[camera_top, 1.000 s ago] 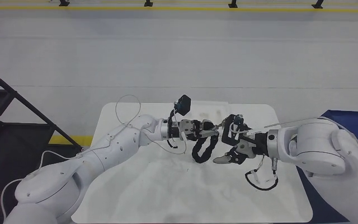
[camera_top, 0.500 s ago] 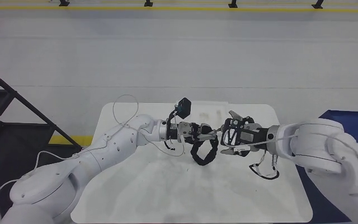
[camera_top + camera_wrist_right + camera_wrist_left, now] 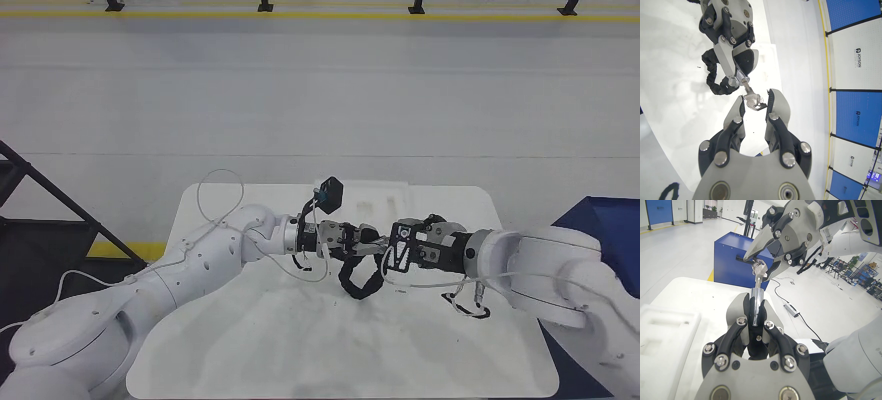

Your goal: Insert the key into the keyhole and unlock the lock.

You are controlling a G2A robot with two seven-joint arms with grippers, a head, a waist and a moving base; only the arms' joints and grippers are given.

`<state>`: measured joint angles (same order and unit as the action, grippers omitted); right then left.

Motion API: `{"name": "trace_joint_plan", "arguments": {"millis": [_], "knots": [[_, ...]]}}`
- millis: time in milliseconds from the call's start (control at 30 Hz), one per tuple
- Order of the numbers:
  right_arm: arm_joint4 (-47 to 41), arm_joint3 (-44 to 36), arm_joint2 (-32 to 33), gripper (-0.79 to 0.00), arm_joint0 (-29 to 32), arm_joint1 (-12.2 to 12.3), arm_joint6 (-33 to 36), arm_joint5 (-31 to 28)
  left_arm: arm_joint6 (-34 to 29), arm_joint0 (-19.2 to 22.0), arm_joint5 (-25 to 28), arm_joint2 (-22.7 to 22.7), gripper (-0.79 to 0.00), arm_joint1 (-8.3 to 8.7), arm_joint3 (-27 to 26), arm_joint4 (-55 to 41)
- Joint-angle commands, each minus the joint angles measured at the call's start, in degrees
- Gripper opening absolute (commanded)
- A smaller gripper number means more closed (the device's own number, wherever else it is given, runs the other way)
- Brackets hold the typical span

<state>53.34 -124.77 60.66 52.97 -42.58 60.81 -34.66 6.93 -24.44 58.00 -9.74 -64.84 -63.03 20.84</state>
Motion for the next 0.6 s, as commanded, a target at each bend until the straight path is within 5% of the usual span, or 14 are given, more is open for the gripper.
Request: {"name": "trace_joint_plan", "arguments": {"millis": [0,567], "knots": [[0.4,0.0,-0.1,-0.742,-0.1,-0.1,-0.2,0.1,-0.3,0.0,0.0,0.0,-0.785,0.04,-0.1,-0.4],[-19.2,2.2,4.0,-0.785,1.4,0.1,1.3,5.2,-2.0,0.0,0.0,0.0,-0.785,-0.3,-0.3,-0.4]]}}
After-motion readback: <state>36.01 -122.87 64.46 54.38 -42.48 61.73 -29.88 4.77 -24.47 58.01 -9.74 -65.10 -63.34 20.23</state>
